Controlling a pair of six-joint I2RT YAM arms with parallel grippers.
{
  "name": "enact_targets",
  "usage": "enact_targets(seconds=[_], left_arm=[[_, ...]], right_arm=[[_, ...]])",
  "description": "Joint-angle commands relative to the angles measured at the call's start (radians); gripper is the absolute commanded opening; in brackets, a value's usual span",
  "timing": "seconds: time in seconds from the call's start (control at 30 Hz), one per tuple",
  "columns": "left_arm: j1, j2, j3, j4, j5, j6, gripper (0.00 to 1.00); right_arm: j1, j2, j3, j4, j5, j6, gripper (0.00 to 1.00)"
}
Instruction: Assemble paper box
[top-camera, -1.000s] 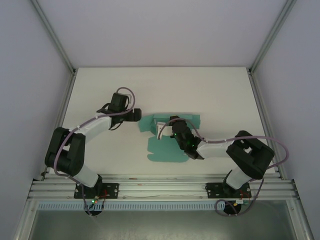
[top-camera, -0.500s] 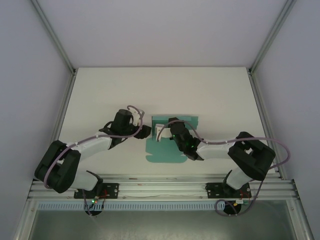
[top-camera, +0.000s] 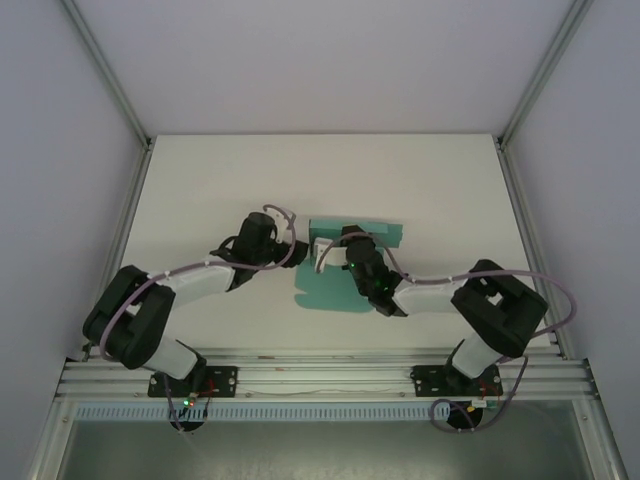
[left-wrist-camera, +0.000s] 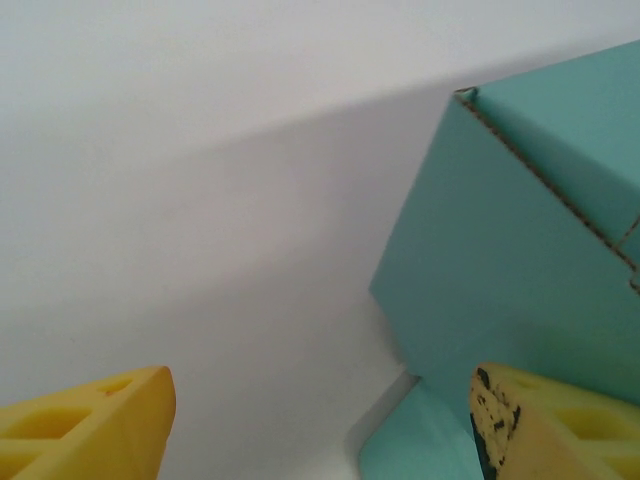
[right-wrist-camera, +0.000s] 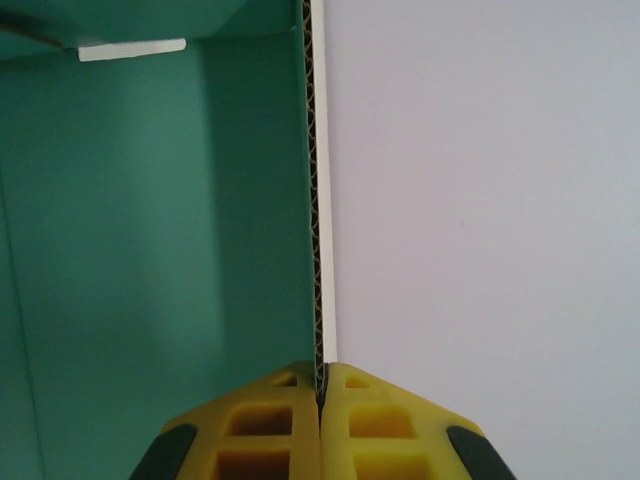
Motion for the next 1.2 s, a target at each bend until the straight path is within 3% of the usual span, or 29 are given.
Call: enact_targets(seconds=[0.0, 0.23, 0.37, 0.77, 1.17], left_arm=[[-0.005, 0.038, 0.039, 0.02, -0.07, 0.018, 0.78], [-0.005, 0.078, 0.027, 0.036, -0.013, 0.05, 0.78], [-0.007, 0.074, -0.004, 0.041, -0.019, 0.025, 0.78], [-0.006, 0.027, -0.096, 0.232, 0.172, 0.027, 0.86], [-0.008, 0.181, 0.024, 0.216, 0.205, 0.081, 0.9]], right_arm=[[-0.013, 0.037, 0.022, 0.099, -0.032, -0.011, 0.0], [-0.013, 0.159, -0.05, 0.305, -0.019, -0.073, 0.0], [-0.006, 0.161, -0.067, 0.316, -0.016, -0.053, 0.0], [0.009, 0.102, -0.068, 0.232, -0.017, -0.084, 0.0], [0.035, 0.094, -0.063, 0.152, -0.027, -0.011, 0.0]])
